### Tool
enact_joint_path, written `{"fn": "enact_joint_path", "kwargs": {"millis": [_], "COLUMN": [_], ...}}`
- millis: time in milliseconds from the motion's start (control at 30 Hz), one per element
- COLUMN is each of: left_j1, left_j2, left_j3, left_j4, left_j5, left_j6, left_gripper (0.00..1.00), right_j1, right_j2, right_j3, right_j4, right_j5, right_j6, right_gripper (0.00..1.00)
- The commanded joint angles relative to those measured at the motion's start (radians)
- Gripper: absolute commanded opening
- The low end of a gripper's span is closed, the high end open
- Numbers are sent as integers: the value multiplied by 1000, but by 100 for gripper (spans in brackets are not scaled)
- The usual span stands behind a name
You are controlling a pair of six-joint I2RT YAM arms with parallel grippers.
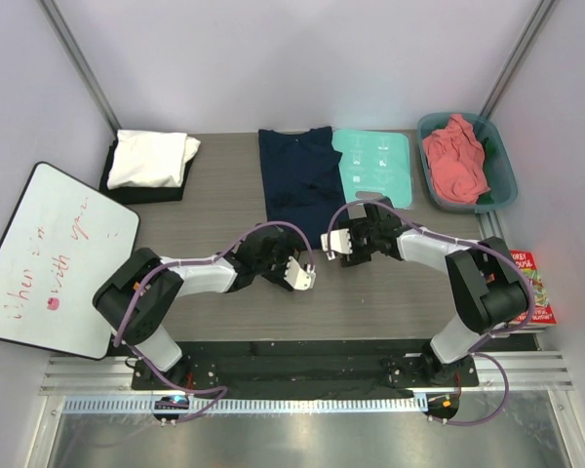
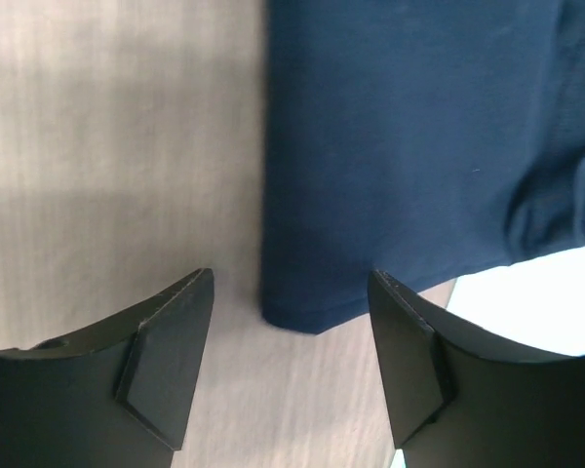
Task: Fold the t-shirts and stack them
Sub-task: Grab one side of the 2/3 rectangular tshirt with both arms
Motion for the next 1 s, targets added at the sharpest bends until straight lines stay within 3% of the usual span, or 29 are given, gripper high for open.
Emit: {"fn": "enact_joint_path", "kwargs": {"millis": [0, 33, 133, 167, 200, 267, 300, 367, 567, 700, 967], "left_j1": [-2, -2, -2, -2, -2, -3, -2, -2, -3, -2, -19], "left_j2": [23, 23, 40, 57, 67, 93, 101, 110, 71, -37, -440], "left_j3": [0, 2, 18, 28, 32, 48, 52, 63, 63, 80, 95], "left_j4": [-13, -13, -19, -19, -16, -7, -1, 4, -24, -169, -516], "left_j5": [-3, -3, 0, 0, -2, -13, -16, -17, -23, -23, 93], "left_j6": [-33, -36, -54, -57, -66, -79, -83, -91, -114, -164, -232], "left_gripper": [94, 92, 64, 44, 30, 0, 0, 0, 0, 0, 0], "right_j1": [-6, -6, -6, -8, -8, -8, -8, -6, -5, 1, 31], "right_j2": [70, 80, 103, 106, 110, 112, 112, 106, 38, -49, -345], "right_j3": [11, 23, 52, 57, 60, 66, 70, 69, 86, 127, 135], "right_j4": [52, 51, 20, 3, -2, -38, -47, -72, -193, -354, -618], "right_j5": [21, 21, 24, 27, 27, 31, 32, 32, -8, -45, -101], "right_j6": [33, 35, 37, 38, 38, 29, 27, 26, 29, 21, -6], "right_gripper": [67, 65, 56, 52, 38, 23, 10, 1, 1, 1, 1]}}
